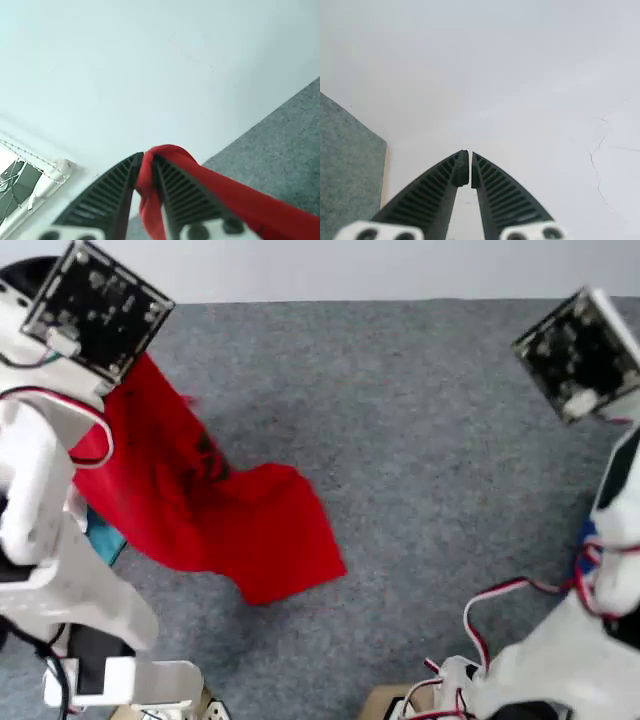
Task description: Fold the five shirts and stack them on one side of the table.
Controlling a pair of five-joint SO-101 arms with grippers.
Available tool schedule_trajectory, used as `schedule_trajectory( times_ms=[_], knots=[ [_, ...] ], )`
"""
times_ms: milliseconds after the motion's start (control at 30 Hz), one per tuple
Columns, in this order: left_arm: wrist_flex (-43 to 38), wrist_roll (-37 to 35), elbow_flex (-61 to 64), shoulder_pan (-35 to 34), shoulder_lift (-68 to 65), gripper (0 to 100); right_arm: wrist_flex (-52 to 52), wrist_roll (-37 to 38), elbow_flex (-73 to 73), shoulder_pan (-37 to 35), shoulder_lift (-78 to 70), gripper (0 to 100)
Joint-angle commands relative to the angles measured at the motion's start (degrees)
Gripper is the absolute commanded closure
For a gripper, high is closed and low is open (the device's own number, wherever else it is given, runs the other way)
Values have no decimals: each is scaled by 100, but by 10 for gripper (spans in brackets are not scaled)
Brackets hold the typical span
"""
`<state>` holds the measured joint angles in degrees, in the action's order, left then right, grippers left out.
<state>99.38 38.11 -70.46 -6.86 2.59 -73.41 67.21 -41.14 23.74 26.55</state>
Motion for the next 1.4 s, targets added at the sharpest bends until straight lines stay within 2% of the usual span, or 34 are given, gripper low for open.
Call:
schedule_trajectory(
  times_ms=[0,167,267,400,533,667,733,800,867,1000,1133,1367],
  knots=[
    [114,35,295,-79,158,995,-479,-9,149,-242,22,987],
    [114,9,1130,26,193,995,-1279,-18,475,-646,-13,987],
    [105,-9,1648,457,167,995,-1367,-202,826,-637,13,987],
    [-220,-554,2053,1266,-114,995,-1534,-396,1354,-462,40,987],
    [-677,-809,2000,2418,-369,995,-1640,-545,1899,-268,40,987],
    [-211,-809,1622,3534,-369,995,-1596,-589,2268,-119,13,987],
    [149,-932,1402,3710,-360,995,-1578,-589,2426,-84,4,987],
    [132,-1248,1341,3534,-211,995,-1578,-589,2576,-101,-13,987],
    [132,-1266,1490,3174,9,995,-1411,-607,2813,-127,-13,987],
    [132,-1248,2431,2242,396,995,-1042,-756,3244,-233,-13,987],
    [123,-659,3582,1327,695,995,-892,-888,3648,-611,-4,987],
    [97,158,5305,-229,826,994,-673,-1213,4519,-1974,-22,987]
  ],
)
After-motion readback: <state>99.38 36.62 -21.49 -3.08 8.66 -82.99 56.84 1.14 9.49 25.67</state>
